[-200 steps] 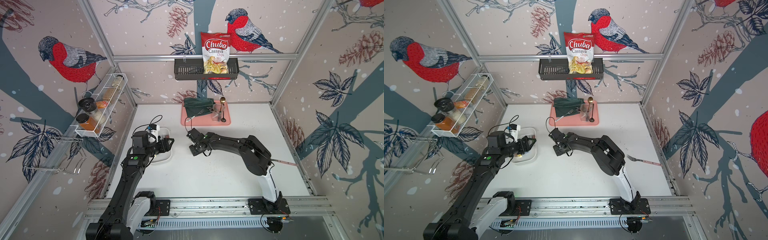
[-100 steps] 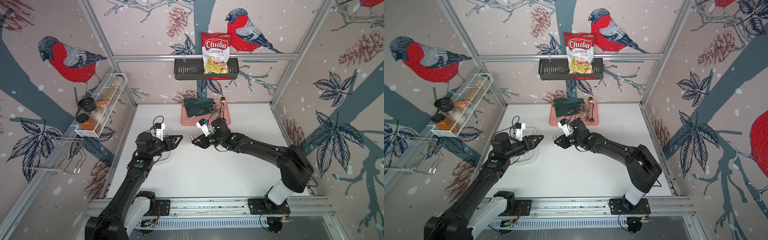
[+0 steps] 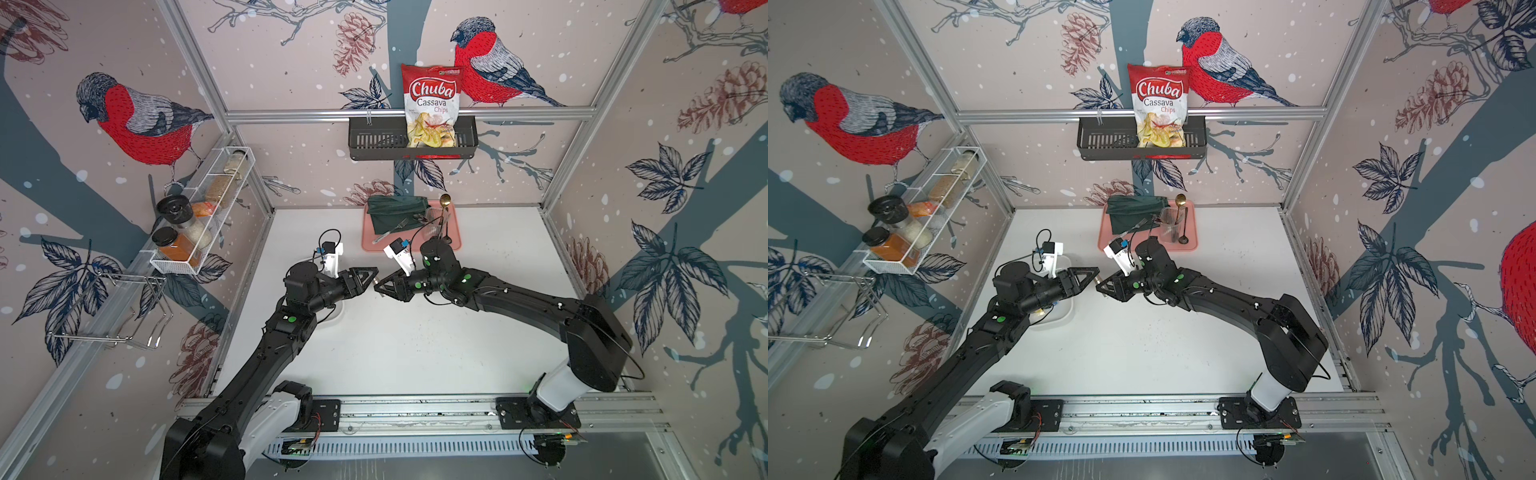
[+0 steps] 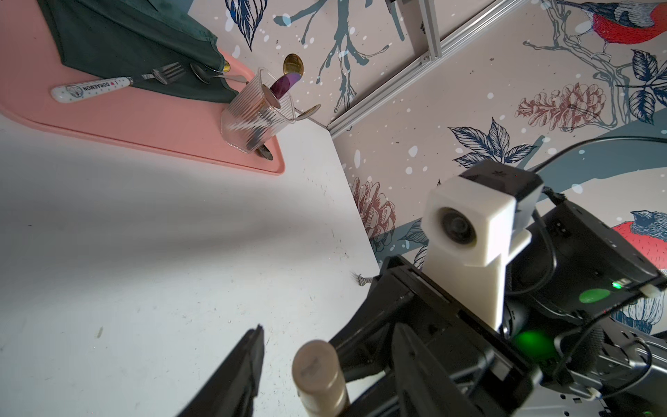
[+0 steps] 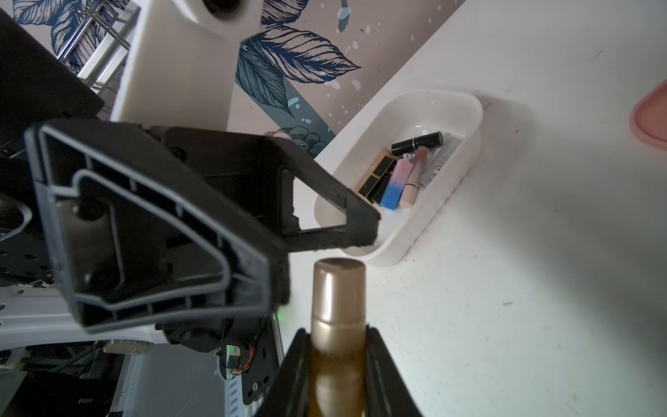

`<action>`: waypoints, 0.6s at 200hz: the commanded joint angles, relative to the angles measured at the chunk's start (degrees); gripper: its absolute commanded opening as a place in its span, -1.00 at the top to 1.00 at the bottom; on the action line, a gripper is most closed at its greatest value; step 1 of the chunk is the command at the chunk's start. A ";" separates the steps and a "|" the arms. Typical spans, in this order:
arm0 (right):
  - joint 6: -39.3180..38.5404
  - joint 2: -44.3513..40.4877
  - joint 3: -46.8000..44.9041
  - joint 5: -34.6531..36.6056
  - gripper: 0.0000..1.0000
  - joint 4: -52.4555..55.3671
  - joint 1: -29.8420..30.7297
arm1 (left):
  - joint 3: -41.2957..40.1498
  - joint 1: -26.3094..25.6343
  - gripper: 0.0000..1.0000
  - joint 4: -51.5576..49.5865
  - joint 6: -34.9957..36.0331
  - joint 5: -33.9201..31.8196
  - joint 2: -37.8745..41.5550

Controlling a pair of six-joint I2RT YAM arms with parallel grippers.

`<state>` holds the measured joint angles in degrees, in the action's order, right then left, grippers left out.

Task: Put the lipstick into the storage box
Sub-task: Pick up the lipstick at the center of the board.

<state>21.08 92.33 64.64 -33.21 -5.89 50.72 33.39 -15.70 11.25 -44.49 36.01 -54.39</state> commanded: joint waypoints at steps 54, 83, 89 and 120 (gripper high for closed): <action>-0.78 -1.21 0.55 0.34 0.54 -1.67 1.08 | 0.86 -3.73 -0.03 3.28 -0.97 -2.04 -1.67; -0.87 -1.67 0.22 0.76 0.54 -1.71 1.13 | 0.85 -4.03 0.25 3.39 -1.37 -1.99 -1.86; -0.91 -1.72 0.14 0.81 0.54 -1.68 1.06 | 0.85 -4.01 0.29 3.41 -1.39 -1.93 -1.86; -1.04 -1.98 -0.04 1.20 0.54 -1.67 1.04 | 0.63 -4.19 0.53 4.07 -1.91 -1.44 -2.04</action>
<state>20.91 91.05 64.62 -32.69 -5.93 51.70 33.74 -19.77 12.73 -46.13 34.57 -56.27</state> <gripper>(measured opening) 0.259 0.278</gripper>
